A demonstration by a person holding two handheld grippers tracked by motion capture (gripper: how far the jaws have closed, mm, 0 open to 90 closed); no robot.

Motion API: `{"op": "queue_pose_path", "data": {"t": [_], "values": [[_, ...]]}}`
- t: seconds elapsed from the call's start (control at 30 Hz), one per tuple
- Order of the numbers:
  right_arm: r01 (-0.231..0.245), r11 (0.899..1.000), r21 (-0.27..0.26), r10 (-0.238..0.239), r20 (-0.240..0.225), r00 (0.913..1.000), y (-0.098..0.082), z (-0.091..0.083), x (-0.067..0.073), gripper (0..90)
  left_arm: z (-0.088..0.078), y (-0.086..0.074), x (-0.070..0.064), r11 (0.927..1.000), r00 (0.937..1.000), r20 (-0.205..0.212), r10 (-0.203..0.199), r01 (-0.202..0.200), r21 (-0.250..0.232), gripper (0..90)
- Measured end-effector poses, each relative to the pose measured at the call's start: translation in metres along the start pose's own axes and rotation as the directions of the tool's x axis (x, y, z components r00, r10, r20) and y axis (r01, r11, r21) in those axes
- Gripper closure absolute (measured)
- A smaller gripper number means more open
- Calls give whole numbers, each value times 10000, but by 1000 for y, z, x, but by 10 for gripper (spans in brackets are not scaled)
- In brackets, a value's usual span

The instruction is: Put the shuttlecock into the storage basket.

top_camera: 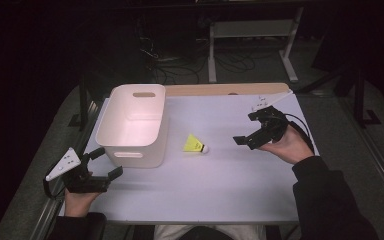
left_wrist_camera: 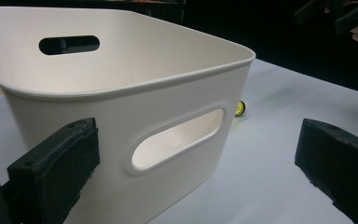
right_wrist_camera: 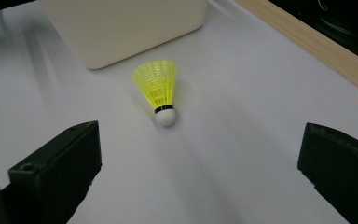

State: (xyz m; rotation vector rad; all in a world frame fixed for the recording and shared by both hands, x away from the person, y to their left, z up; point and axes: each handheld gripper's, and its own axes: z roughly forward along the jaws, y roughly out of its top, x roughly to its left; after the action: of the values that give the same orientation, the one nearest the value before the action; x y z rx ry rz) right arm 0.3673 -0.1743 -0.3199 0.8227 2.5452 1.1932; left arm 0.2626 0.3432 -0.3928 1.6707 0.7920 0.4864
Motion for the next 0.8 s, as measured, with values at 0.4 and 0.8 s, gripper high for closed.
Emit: {"op": "queue_pose_path", "data": {"t": [0.4, 0.8], "values": [[271, 9994, 206, -266, -238, 9994, 11, 10, 4, 0, 0, 0, 0, 10000, 10000, 7, 1, -1, 2, 0], [422, 9988, 266, -409, -487, 9980, 21, 18, 5, 0, 0, 0, 0, 10000, 10000, -5, -24, 24, -47, 0]]}}
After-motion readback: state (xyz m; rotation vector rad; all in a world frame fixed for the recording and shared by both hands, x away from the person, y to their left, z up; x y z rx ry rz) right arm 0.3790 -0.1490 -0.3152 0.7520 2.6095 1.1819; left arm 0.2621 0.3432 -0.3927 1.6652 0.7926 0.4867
